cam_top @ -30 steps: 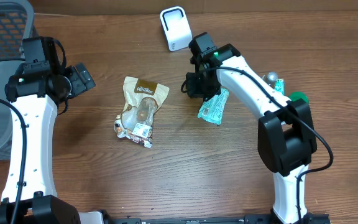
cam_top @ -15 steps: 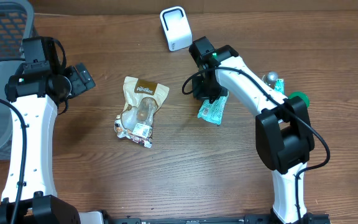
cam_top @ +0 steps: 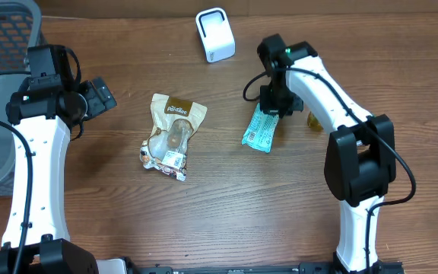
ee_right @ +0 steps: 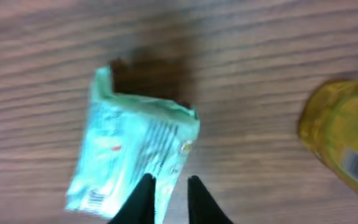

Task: Scan the item barcode
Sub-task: 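Release the tissue pack and swing the right gripper left over the snack bag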

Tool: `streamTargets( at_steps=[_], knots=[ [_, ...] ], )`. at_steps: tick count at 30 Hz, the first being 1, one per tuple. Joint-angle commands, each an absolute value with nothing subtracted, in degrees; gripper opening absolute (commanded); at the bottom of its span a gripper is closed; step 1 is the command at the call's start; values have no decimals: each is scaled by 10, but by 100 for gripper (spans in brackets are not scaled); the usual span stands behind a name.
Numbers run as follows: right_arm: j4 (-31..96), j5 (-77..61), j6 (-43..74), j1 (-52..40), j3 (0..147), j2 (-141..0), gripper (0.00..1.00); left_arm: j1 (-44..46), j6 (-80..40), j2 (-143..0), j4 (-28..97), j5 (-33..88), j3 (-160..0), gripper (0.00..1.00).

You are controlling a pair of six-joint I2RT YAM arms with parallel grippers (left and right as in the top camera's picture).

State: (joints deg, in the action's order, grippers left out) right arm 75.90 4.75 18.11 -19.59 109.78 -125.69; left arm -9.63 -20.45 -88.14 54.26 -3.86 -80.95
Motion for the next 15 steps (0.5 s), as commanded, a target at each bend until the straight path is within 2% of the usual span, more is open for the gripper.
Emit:
streamTargets(
  at_steps=[1, 5, 7, 8, 10, 12, 15],
  knots=[
    [782, 35, 173, -210, 1211, -1253, 17, -97, -197, -877, 541, -40, -814, 99],
    [789, -26, 173, -233, 1278, -1253, 25, -97, -197, -877, 541, -40, -814, 99],
    [778, -73, 173, -242, 1279, -1253, 41, -97, -197, -877, 541, -40, -814, 100],
    [774, -99, 173, -248, 1278, -1254, 62, -97, -197, -877, 541, -40, -814, 100],
    [766, -132, 173, -260, 1277, -1254, 88, -97, -197, -877, 541, -40, -814, 100],
    [754, -134, 173, -275, 1277, -1254, 97, -97, -197, -877, 541, -40, -814, 100],
    [739, -134, 174, -299, 1277, -1254, 100, -97, -197, -877, 541, -40, -814, 100]
  ],
)
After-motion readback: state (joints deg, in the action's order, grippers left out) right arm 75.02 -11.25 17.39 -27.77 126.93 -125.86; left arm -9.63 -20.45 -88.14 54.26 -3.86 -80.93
